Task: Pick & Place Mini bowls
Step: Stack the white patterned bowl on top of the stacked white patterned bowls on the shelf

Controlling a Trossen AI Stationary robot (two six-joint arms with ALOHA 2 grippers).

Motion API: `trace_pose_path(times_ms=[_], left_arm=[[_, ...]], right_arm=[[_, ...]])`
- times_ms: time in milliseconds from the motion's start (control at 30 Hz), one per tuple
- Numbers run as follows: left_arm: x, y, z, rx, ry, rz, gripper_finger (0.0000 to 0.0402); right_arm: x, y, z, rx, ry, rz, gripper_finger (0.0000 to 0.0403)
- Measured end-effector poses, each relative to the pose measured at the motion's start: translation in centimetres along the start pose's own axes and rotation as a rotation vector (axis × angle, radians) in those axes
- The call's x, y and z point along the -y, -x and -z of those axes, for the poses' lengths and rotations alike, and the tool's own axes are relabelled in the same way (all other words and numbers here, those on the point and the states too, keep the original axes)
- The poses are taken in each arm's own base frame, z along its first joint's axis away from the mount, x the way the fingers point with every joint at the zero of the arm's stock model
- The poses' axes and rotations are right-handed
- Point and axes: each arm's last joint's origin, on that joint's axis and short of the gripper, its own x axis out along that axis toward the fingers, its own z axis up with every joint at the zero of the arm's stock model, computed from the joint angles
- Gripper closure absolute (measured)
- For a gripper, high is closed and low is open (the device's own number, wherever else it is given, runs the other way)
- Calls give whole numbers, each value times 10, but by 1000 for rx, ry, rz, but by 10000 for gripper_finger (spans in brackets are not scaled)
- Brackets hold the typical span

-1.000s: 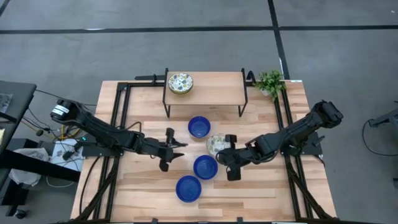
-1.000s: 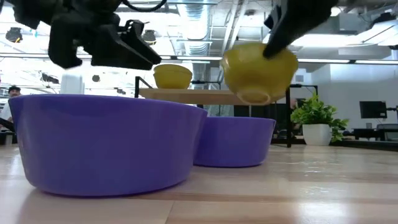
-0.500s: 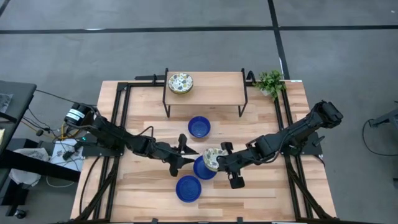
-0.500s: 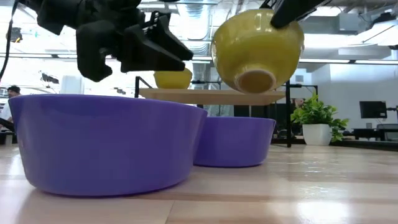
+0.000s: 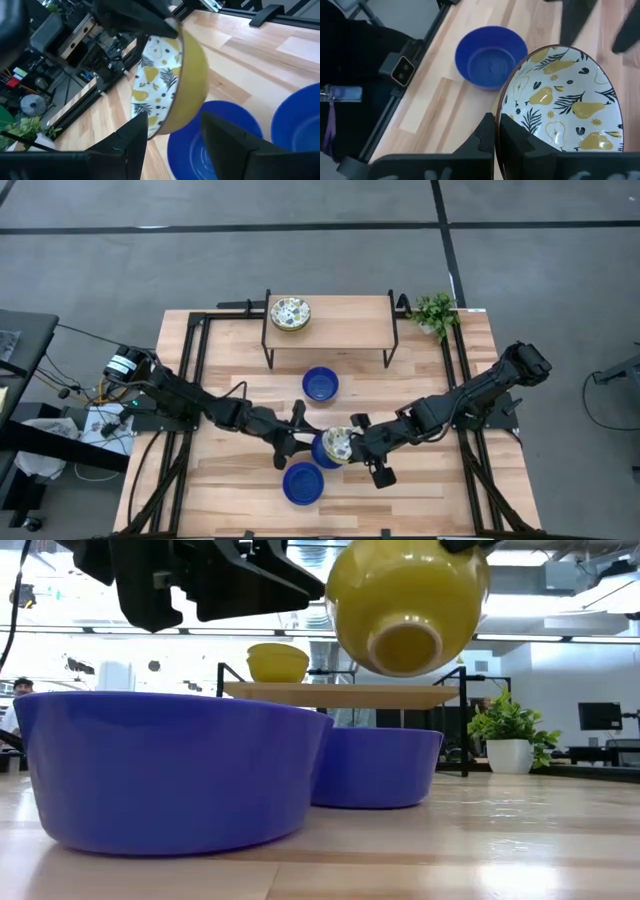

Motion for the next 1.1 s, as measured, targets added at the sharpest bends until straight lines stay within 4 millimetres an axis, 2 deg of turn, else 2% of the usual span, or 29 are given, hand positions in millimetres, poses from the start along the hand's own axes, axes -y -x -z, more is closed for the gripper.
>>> trace_pose_path(times_ms=[267,767,1100], left_arm=[[-4,-1,1,23,9,9,220],[-7,-1,2,128,73,137,221],[-10,-1,4,132,74,136,268]], right_arm=[[2,0,-4,34,24,-16,403],[14,0,-6,51,50,-13,403],[21,1,-10,91,87,-25,403]])
